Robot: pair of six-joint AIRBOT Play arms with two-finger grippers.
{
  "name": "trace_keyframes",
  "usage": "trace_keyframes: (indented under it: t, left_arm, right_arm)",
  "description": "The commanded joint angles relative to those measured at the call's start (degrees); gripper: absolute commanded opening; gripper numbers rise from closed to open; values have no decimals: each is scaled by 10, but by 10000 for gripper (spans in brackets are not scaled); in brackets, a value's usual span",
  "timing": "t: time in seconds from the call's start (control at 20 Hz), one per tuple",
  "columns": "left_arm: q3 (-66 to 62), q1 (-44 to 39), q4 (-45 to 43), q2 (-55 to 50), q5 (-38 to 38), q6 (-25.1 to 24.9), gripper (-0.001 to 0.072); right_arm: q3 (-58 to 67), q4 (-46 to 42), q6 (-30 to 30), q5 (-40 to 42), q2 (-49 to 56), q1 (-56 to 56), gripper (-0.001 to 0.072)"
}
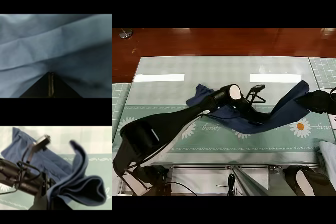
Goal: Fold the shirts.
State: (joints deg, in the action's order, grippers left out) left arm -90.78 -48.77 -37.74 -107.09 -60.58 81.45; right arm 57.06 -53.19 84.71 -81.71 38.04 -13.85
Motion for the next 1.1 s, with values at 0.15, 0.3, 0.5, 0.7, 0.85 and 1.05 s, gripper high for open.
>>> trace_keyframes:
  t: [0.15,0.3,0.5,0.7,0.85,1.05]
  left_arm:
    - [-47,115,28,13,-61,-11,23]
    - [-47,260,21,58,-116,-3,23]
    - [-37,423,0,180,-132,-16,23]
    - [34,547,0,354,-122,-76,23]
    - [154,621,0,487,-120,-119,23]
    - [330,649,-2,619,-119,-130,24]
  right_arm:
    - [0,17,-2,5,13,1,17]
    - [5,70,-16,20,40,24,17]
    - [56,72,-7,104,130,181,17]
    - [160,66,1,177,303,338,18]
    - [276,68,9,202,457,407,18]
    - [402,94,21,231,622,447,18]
